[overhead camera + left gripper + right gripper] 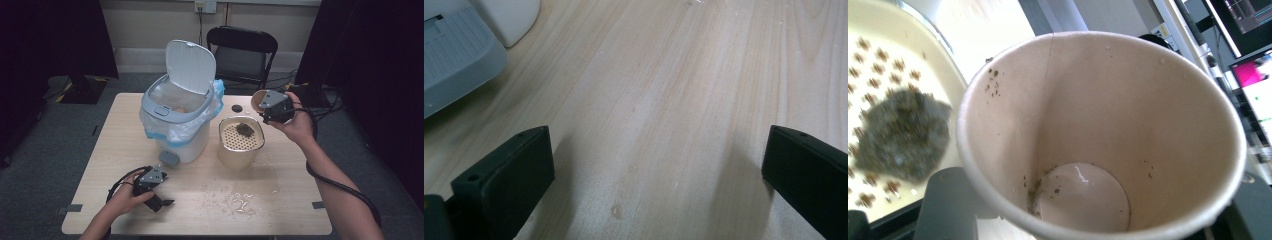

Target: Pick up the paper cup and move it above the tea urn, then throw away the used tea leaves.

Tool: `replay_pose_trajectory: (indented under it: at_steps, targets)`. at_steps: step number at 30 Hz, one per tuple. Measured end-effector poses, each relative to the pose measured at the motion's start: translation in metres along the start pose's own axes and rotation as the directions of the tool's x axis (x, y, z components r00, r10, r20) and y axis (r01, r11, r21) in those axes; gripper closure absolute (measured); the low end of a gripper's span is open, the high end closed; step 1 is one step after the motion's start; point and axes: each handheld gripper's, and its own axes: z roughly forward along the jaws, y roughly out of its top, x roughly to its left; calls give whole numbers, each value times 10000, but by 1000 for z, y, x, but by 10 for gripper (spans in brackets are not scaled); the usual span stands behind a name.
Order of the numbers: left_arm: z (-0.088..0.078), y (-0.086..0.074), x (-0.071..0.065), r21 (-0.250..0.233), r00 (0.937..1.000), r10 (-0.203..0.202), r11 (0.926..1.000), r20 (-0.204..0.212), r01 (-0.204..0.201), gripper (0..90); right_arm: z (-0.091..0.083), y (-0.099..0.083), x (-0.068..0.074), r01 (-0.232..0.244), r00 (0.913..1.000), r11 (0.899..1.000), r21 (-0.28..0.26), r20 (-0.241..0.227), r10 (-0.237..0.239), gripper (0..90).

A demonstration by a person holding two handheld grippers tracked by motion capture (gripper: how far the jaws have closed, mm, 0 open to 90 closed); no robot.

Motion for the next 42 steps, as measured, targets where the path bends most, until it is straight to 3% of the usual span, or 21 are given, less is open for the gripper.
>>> replay_pose_trajectory:
  at_steps: [2, 5, 10, 18, 21, 28, 33, 36, 42]
  targets:
    - [0, 0, 0, -2, 10000, -2, 10000, 0, 2, 0, -1, -2, -4, -680, 9975, 9972, -322, -225, 672, 337]
    - [0, 0, 0, -4, 10000, 1, 10000, -1, -1, 0, -1, -3, -9, -1595, 9859, 9857, -536, -603, 1562, 335]
    - [0, 0, 0, -1, 10000, 2, 10000, -1, -2, 0, 1, -1, -10, -1936, 9783, 9794, -574, -864, 1883, 333]
    - [0, 0, 0, -9, 10000, -2, 10000, -4, 2, 0, 2, 3, -7, -1929, 9776, 9796, -561, -966, 1870, 330]
    - [0, 0, 0, -6, 10000, -3, 10000, -1, 3, 0, 2, 3, -7, -2112, 9731, 9757, -585, -1061, 2043, 328]
    - [0, 0, 0, -10, 10000, 19, 10000, -23, -19, 0, 0, 5, -13, -3026, 9450, 9492, -857, -1565, 2872, 324]
    - [0, 0, 0, -10, 10000, 18, 10000, -23, -18, 0, -1, 7, -15, -3106, 9410, 9464, -890, -1699, 2928, 323]
    - [0, 0, 0, -11, 10000, 20, 10000, -24, -20, 0, -2, 10, -17, -3322, 9297, 9387, -922, -1996, 3094, 322]
    - [0, 0, 0, 11, 10000, 24, 10000, -11, -24, 0, 0, 15, -16, -3492, 9177, 9335, -813, -2310, 3232, 321]
